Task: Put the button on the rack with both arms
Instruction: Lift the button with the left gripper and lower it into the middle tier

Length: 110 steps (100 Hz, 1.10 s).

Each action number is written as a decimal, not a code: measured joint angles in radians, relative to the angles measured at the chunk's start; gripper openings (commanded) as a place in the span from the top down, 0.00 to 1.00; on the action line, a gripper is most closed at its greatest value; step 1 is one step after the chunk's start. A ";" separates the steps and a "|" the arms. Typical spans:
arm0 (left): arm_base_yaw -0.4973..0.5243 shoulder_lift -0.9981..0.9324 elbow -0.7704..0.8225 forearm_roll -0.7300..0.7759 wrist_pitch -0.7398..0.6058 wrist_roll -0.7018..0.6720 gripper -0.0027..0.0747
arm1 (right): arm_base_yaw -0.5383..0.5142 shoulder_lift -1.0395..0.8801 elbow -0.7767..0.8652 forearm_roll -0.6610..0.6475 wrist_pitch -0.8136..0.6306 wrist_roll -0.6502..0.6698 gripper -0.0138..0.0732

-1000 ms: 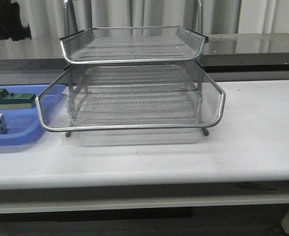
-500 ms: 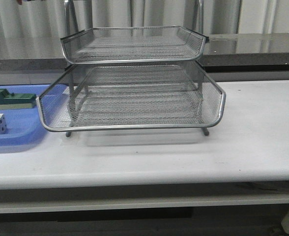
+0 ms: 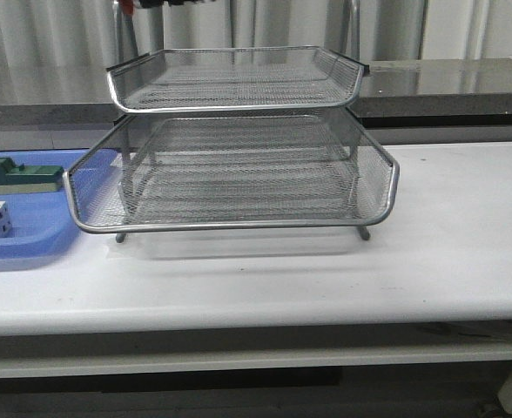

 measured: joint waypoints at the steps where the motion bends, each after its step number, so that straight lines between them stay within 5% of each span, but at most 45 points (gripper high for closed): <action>1: -0.008 0.000 0.002 0.000 0.000 0.000 0.96 | 0.000 0.000 0.000 0.000 0.000 0.000 0.92; 31: -0.114 0.018 0.098 -0.004 -0.002 -0.001 0.96 | 0.000 0.000 0.000 0.000 0.000 0.000 0.92; 94: -0.118 0.173 0.110 -0.006 -0.060 -0.008 0.94 | 0.000 0.000 0.000 0.000 0.000 0.001 0.92; 110: -0.118 0.200 0.111 -0.006 -0.073 -0.008 0.79 | 0.000 0.000 0.000 0.000 0.000 0.001 0.92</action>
